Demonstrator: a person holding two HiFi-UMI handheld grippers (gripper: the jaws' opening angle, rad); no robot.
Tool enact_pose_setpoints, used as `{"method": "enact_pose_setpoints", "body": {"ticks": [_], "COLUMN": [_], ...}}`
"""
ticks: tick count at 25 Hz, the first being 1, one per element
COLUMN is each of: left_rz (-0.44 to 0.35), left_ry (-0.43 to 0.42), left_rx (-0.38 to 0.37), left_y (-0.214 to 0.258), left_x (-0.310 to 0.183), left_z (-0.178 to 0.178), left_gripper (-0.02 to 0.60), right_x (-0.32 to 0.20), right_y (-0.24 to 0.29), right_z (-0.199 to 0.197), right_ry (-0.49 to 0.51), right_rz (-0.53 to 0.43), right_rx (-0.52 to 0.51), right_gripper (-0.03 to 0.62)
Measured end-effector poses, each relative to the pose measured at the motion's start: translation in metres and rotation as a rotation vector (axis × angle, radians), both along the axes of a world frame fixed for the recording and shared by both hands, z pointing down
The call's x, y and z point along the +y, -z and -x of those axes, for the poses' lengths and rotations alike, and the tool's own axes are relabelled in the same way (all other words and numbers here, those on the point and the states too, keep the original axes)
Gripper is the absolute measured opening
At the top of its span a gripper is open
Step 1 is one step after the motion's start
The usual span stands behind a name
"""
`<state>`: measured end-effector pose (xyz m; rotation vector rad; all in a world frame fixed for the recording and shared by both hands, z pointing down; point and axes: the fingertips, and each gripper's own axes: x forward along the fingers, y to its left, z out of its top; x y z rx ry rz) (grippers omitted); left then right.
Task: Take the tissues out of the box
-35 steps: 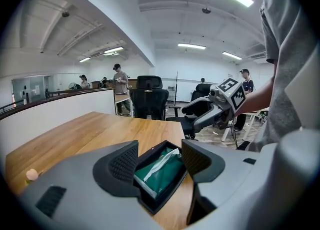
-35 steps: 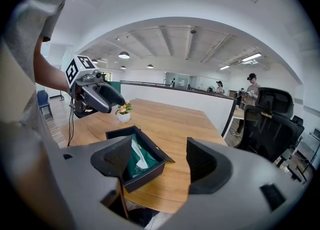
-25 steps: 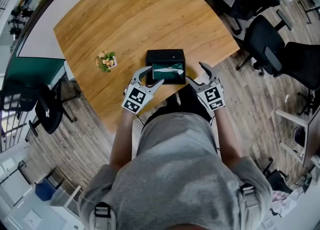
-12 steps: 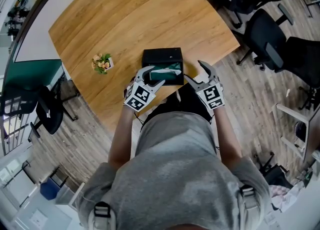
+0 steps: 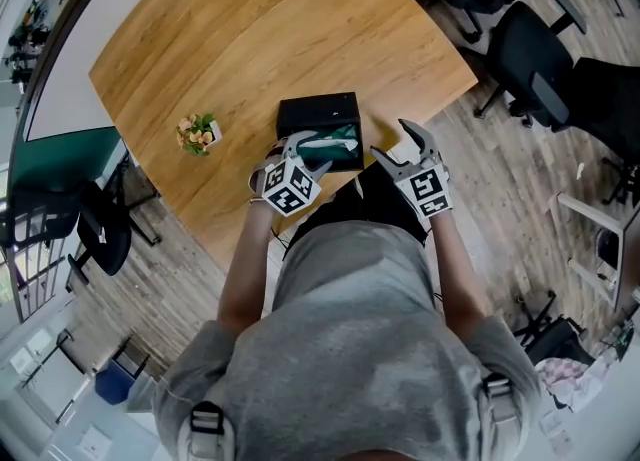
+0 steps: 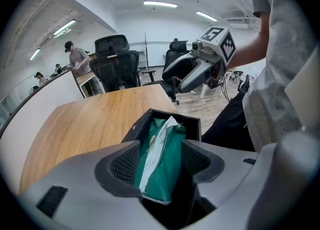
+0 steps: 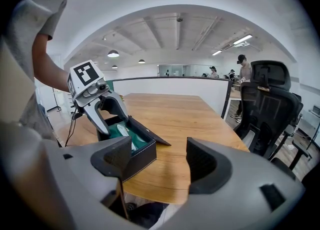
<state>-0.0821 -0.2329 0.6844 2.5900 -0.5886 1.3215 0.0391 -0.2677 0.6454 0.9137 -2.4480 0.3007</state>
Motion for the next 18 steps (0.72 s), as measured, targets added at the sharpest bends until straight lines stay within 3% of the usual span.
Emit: {"method": "enact_pose_setpoints", "body": {"ticks": [9,18], "left_rz": [0.005,0.029], "left_ry": [-0.166,-0.222], "left_rx": [-0.122,-0.143], "left_y": [-0.03,-0.04], "left_x": [-0.005,-0.001], "left_z": [-0.011,-0.013], "left_gripper": [0.246,0.148], "right_x": [-0.004,-0.012], "right_y": [-0.003,-0.003], "right_z": [-0.022,-0.023], "right_ry": [-0.05,-0.069], "right_rz": [0.023,0.035], "right_rx": [0.007,-0.007], "right_gripper": [0.347,0.345]}}
